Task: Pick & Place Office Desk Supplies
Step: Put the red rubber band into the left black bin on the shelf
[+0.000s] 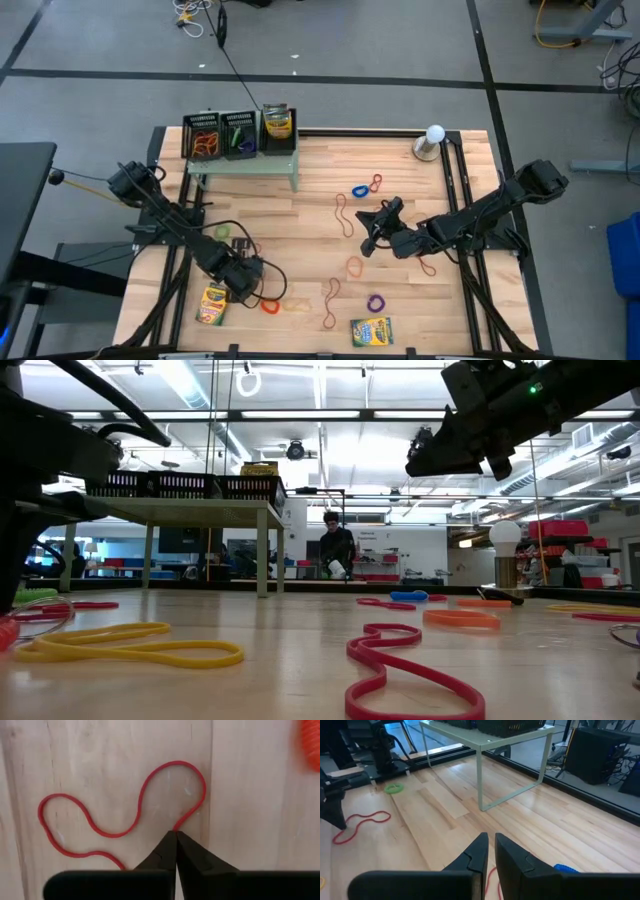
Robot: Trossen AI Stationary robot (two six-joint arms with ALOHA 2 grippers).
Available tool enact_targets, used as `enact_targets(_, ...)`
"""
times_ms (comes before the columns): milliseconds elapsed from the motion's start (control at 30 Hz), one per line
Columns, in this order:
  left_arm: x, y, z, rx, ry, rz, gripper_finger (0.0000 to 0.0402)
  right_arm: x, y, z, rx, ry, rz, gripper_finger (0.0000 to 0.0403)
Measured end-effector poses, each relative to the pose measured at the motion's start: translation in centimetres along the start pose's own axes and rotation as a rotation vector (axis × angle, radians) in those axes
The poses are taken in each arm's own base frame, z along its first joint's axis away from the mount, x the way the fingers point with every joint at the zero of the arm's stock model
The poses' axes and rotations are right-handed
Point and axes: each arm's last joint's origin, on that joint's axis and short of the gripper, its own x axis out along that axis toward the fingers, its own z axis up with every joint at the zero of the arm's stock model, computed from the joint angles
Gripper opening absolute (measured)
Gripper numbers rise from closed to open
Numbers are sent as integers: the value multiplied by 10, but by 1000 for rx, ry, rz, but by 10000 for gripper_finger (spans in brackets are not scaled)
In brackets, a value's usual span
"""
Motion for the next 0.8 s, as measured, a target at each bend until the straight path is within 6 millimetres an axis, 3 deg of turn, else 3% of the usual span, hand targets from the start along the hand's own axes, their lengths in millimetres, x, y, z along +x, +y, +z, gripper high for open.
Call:
enact_targets(100,-9,0,5,-10,-54,2,5,0,0,0,0,0,0,39)
enact_targets(367,-75,13,41,-124,-444,66,4,0,0,0,0,-2,-3,39)
enact_targets(600,-122,39,62,-233,-701,123,4,0,0,1,5,-5,-1,39)
enact_targets(800,-151,72,76,-262,-764,265,3,0,0,1,5,-5,0,39)
